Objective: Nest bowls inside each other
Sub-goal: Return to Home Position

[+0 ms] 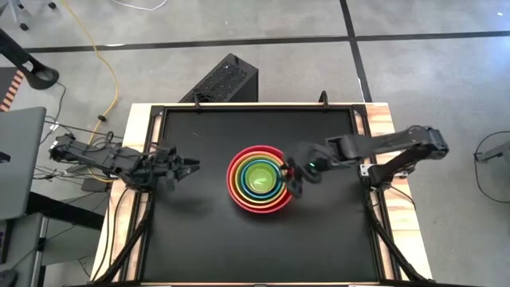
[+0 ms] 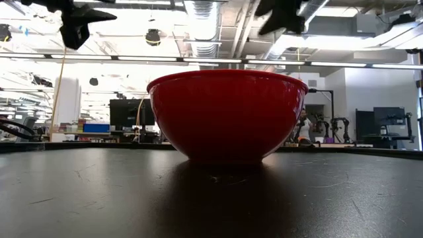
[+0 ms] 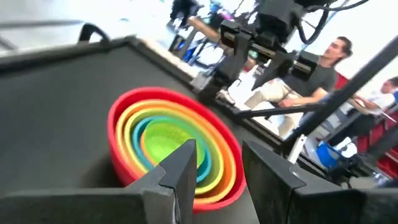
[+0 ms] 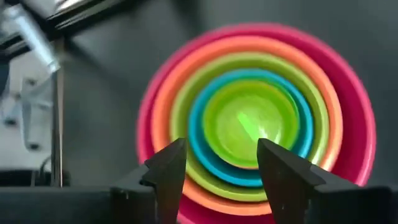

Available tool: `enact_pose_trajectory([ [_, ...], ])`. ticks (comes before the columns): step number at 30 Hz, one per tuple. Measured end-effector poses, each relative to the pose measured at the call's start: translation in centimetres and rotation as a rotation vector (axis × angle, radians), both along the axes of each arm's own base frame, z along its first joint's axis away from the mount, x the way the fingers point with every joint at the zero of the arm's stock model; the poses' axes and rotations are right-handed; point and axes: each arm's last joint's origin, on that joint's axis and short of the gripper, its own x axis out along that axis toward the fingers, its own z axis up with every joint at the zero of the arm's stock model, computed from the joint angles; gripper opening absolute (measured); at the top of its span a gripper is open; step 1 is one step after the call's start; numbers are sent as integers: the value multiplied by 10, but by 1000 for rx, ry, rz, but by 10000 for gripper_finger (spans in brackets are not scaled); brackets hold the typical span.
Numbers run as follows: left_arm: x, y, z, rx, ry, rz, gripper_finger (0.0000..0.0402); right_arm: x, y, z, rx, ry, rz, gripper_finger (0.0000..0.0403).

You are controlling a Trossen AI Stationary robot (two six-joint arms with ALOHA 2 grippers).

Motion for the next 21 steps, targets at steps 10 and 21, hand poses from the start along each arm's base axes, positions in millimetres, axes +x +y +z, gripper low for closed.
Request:
enact_pose_trajectory([
  [10,0,0,13,178,-97,-7,116,-37,28,23,-129,-271,193,190],
  [21,-2,1,3,266,-115,-3,116,-94,-14,-58,-10,-644,125,145],
])
